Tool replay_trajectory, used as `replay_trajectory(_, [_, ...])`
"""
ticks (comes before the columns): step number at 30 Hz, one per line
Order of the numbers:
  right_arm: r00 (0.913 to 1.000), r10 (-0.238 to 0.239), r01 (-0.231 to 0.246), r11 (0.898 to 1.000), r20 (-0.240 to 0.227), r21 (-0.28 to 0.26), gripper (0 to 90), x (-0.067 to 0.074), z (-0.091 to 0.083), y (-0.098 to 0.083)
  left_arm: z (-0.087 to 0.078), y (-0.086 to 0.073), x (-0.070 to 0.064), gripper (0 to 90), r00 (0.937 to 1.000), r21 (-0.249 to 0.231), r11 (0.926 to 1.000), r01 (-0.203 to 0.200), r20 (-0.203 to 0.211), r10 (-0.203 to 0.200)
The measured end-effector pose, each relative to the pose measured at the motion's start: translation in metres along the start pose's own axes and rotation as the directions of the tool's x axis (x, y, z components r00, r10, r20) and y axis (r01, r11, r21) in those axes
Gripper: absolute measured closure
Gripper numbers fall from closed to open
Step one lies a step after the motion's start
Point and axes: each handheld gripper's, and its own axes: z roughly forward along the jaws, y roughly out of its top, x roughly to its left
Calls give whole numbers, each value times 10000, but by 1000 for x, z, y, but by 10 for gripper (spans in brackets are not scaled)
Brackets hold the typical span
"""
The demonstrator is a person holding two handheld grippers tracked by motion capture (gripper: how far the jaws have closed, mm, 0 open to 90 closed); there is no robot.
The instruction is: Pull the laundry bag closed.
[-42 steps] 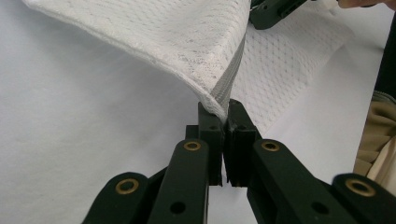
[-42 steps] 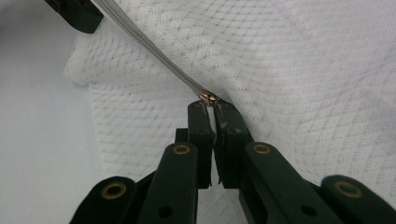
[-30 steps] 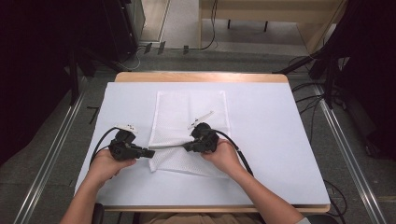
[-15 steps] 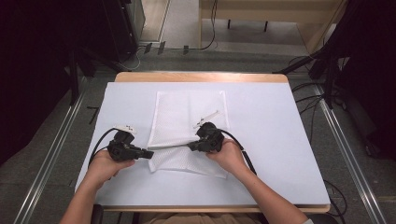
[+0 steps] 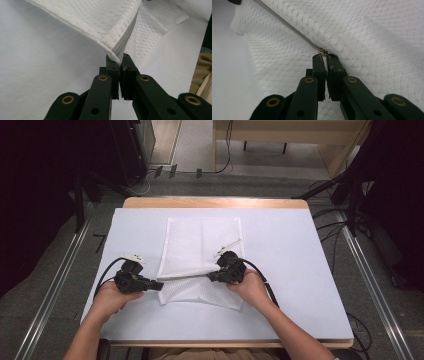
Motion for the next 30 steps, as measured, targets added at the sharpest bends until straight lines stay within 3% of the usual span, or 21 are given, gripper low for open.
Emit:
replay_trajectory(22, [9998,32,-33,10000,191,72,880,-5,-18,-15,-3,-2,0,877,10000,-3,10000,-12,97,12])
replay_trajectory(30, [9986,398,-403,9991,356,123,881,-17,-27,-28,-3,-3,1,877,9998,25,9999,125,179,-125])
